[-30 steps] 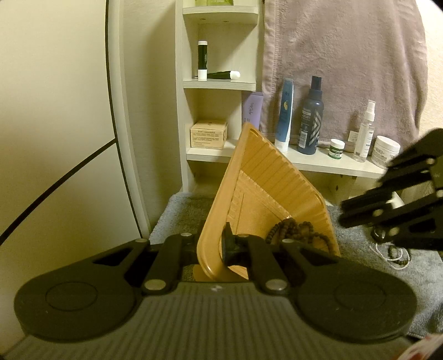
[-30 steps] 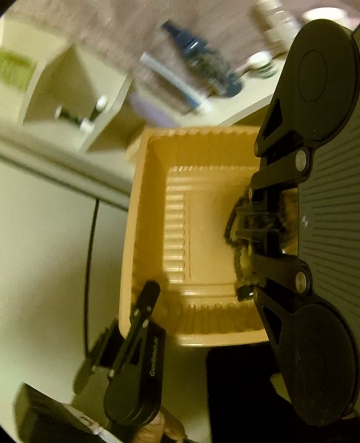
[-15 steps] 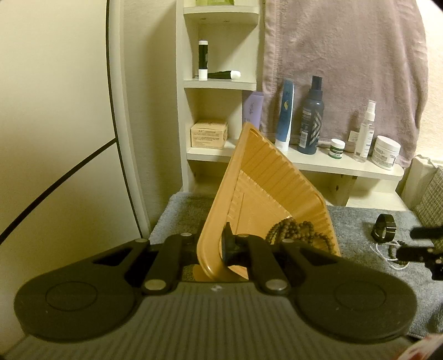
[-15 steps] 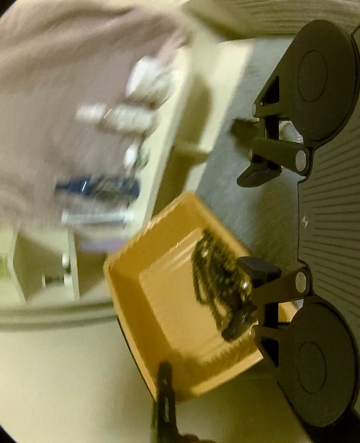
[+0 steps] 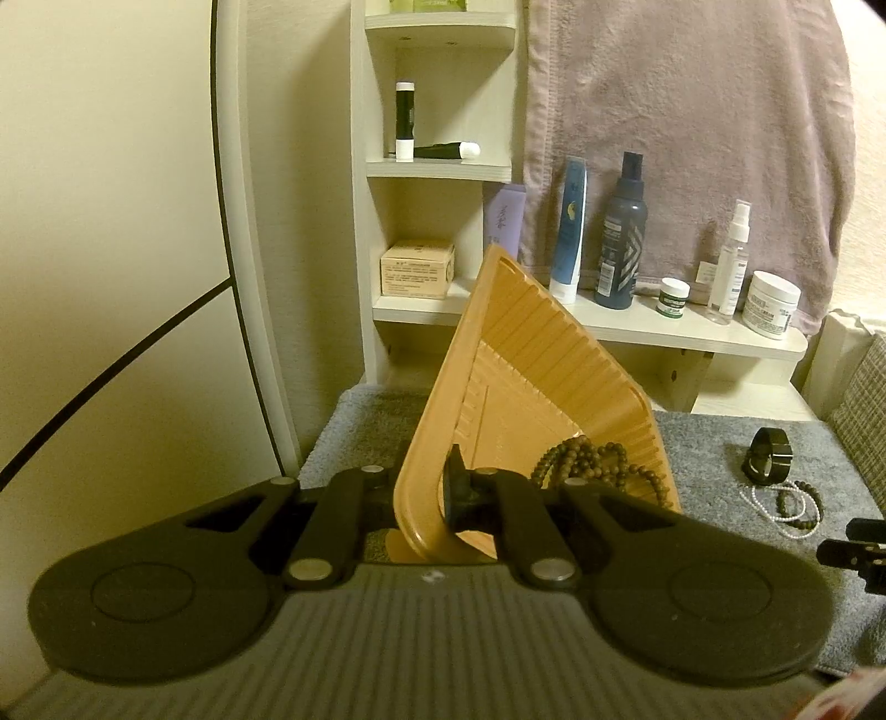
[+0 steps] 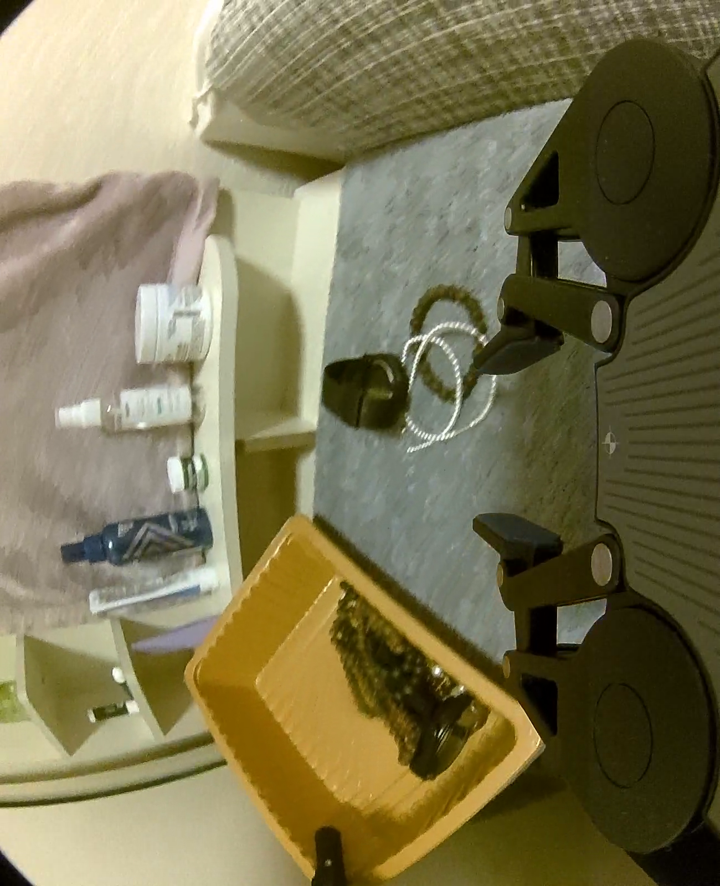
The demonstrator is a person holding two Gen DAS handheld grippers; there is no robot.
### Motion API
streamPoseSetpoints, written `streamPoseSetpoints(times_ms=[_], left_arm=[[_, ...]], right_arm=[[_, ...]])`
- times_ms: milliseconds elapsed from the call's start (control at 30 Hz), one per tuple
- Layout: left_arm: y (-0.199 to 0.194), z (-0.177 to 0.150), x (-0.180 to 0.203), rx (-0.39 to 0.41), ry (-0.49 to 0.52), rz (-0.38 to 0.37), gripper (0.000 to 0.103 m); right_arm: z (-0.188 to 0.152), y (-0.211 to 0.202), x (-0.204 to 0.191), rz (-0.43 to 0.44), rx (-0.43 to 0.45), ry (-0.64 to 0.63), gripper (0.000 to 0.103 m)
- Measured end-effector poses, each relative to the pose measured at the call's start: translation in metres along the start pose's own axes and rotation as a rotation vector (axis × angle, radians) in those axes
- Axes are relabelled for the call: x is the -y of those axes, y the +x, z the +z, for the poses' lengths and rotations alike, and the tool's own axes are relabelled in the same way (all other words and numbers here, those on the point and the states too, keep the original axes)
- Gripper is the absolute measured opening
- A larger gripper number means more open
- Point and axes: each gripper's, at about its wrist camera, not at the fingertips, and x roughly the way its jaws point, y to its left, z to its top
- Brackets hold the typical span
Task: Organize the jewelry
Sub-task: 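Reach the right tool to the black watch band and grasp it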
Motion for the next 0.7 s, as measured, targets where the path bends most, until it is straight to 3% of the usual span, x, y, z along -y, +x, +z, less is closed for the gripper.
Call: streamPoseSetpoints(times_ms=[700], left_arm=[[-0.001, -0.001, 0.001, 0.002, 0.003, 0.001, 0.008]], right_arm=[[0.002, 0.016, 0.02, -0.098, -0.003, 0.055, 0.055]])
